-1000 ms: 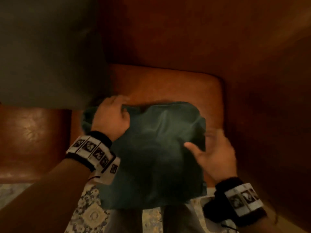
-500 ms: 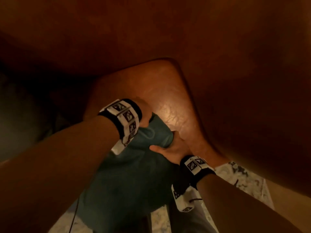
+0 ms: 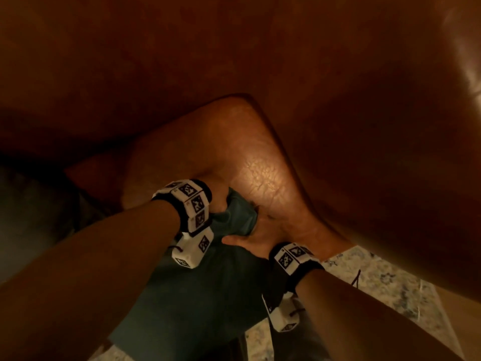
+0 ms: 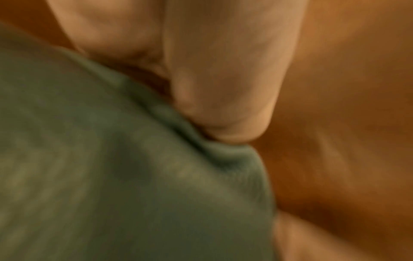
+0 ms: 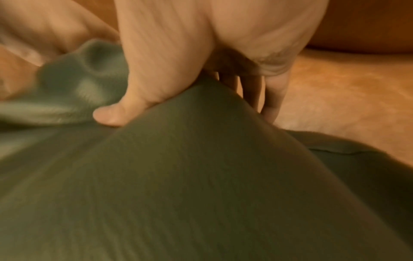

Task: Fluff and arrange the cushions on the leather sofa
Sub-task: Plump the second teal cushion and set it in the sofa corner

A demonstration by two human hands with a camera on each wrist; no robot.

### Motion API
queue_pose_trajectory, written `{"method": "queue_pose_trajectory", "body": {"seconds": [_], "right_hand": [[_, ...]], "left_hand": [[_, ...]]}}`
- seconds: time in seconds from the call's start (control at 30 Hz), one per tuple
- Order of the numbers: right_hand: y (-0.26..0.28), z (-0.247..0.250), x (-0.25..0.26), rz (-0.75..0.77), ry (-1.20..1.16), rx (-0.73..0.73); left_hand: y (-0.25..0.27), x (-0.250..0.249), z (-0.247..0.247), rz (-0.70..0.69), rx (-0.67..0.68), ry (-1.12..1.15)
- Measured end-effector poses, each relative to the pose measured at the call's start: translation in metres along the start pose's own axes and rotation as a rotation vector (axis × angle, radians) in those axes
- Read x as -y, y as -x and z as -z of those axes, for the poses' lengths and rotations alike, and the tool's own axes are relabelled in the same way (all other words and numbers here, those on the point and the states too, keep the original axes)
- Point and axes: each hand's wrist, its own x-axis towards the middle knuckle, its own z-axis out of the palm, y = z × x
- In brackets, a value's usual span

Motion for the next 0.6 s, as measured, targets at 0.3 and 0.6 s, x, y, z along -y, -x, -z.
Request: {"method": "queue_pose_trajectory", "body": {"seconds": [0.3, 0.6], "right_hand": [[-0.002, 0.003, -0.005, 0.039, -0.012, 0.045], [-0.031, 0.059, 0.058, 0.130, -0.706, -0.025]], "left_hand": [[0.007, 0.060, 0.046, 0.261, -0.959, 1.119], [0.013, 0.043, 0.000, 0.118, -0.757, 0.898]]}}
